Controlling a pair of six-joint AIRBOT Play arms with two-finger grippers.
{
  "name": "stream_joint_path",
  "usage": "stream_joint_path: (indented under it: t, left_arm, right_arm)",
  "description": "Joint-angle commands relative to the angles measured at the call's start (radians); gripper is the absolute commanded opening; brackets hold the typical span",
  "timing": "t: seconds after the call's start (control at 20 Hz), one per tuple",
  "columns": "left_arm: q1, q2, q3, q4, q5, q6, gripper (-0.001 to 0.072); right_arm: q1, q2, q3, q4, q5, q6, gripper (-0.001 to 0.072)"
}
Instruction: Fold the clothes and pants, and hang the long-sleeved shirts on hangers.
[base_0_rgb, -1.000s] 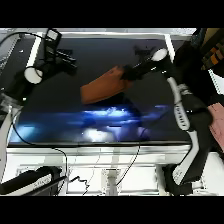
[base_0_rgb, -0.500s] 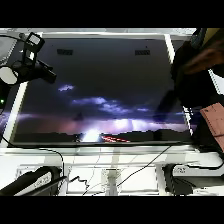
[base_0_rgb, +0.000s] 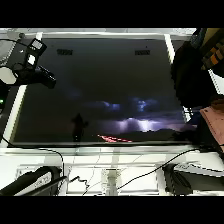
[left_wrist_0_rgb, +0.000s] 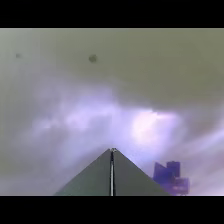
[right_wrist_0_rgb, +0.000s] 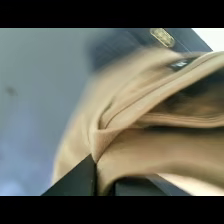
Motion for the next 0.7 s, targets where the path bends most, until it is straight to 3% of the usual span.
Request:
stream_joint_path:
  t: [0.0,0.25,0.3,0.4,0.5,0.55,0.65]
  left_arm:
    - [0.002,-0.001,0.0,0.0,-0.007,-0.002,0.0016]
    - [0.002,-0.001,0.0,0.001,-0.007,-0.002,0.0016]
    - [0.002,-0.001,0.0,0.001,-0.007,-0.001,0.0016]
    - [0.002,-0.001,0.0,0.0,-0.007,-0.001,0.0016]
    - [0.002,-0.001,0.0,0.001,-0.007,-0.002,0.0016]
    - [0.002,-0.001,0.0,0.001,-0.007,-0.001,0.0016]
    - [0.002,-0.001,0.0,0.001,-0.007,-0.001,0.0016]
  right_arm:
    - [-0.096,0.002,-0.109,-0.132,0.165,0.003,0.0011]
    - [-0.132,0.007,-0.127,-0.204,0.256,0.008,0.0014]
    - [-0.132,0.008,-0.127,-0.2,0.253,0.009,0.0143]
    - [-0.131,0.008,-0.127,-0.192,0.247,0.011,0.0711]
    - [-0.131,0.008,-0.127,-0.159,0.245,0.012,0.0684]
    - [-0.131,0.008,-0.127,-0.12,0.235,0.016,0.0628]
    - [-0.129,0.008,-0.127,-0.006,0.211,0.016,0.0208]
